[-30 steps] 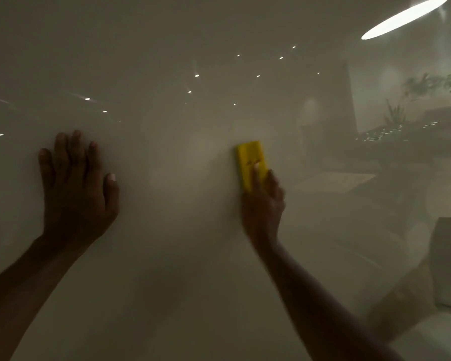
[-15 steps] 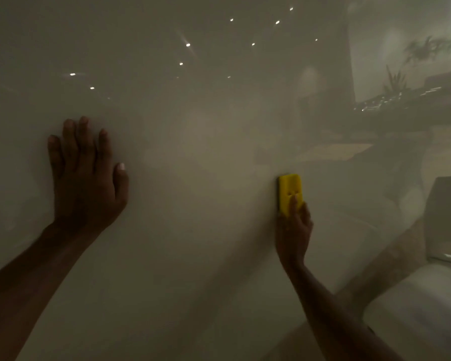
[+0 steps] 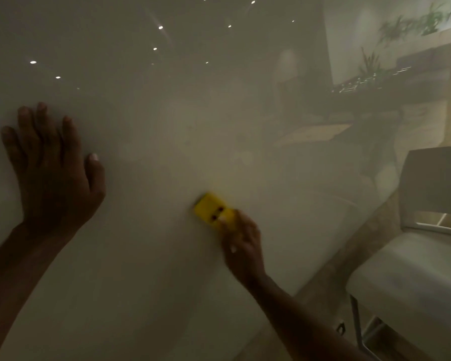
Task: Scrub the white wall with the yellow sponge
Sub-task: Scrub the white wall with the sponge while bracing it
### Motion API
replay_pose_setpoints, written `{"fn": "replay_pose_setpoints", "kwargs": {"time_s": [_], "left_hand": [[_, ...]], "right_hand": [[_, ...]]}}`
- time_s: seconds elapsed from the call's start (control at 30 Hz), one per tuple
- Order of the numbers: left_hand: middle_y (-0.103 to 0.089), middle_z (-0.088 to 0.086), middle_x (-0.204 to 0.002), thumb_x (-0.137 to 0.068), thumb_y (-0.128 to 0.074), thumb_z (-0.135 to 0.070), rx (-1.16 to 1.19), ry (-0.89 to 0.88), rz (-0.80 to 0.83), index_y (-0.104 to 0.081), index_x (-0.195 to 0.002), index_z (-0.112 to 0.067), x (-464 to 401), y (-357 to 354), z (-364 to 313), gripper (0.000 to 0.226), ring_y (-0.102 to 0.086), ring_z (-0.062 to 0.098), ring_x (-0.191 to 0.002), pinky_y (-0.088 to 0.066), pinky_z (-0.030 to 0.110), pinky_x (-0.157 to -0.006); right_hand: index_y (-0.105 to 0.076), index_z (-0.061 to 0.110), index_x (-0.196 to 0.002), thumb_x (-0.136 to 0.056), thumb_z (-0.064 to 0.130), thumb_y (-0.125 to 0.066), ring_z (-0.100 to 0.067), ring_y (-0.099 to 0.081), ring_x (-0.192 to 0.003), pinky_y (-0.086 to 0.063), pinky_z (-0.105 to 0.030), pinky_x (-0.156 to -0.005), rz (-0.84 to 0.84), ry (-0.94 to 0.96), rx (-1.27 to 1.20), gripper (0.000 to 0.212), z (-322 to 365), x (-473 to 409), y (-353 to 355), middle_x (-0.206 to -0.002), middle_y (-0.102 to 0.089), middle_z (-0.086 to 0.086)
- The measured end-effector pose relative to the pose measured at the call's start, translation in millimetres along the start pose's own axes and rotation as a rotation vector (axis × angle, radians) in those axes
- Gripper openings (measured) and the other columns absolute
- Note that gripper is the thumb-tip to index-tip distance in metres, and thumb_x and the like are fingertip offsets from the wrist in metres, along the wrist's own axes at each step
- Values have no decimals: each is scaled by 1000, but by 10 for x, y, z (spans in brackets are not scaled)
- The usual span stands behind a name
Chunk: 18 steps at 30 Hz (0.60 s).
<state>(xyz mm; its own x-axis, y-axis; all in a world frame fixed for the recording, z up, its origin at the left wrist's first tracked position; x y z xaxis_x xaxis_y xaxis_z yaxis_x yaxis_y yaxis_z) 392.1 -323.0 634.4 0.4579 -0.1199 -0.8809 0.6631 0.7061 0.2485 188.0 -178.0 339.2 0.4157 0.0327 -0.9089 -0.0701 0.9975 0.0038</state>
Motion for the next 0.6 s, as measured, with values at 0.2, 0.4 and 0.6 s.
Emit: {"fn": "replay_pose_setpoints", "kwargs": {"time_s": [0.2,0.4,0.6], "left_hand": [[-8,24,-170,-104,-31,-36,-36,-30,-1,-12,-163,-12,-9,124,-114,67,-6,48,-156,-10,70,-123],[-17,34,-165,-104,-38,-27,-90,-18,29,-29,-155,3,-22,285,-196,59,-11,53,-154,-1,61,-126],[-20,35,-163,-106,-37,-28,-120,23,21,-30,-154,6,30,449,-44,59,-15,53,-153,-6,60,-126]], "right_hand": [[-31,22,-152,-95,18,-60,-44,-46,-127,-37,-44,-110,-269,-1214,-22,64,-1233,659,268,-142,-44,-25],[-44,16,-146,-91,9,-66,-35,-43,-129,-35,-37,-109,-262,-756,-91,60,-101,-279,9,-145,-44,-26],[-47,39,-143,-97,18,-56,-42,-46,-125,-37,-47,-100,344,445,-66,50,1692,75,-660,-150,-42,-12]]}}
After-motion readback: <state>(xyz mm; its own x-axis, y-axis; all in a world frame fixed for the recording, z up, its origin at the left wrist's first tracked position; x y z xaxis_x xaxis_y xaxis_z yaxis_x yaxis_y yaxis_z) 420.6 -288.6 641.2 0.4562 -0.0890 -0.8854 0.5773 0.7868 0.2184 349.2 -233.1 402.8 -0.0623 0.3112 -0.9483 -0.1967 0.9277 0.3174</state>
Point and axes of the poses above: each hand's wrist, its own x-axis away from the middle knuckle, its own y-axis out of the back of the hand, z = x × y, the point moved 9 cm from there along -x, towards the middle knuckle
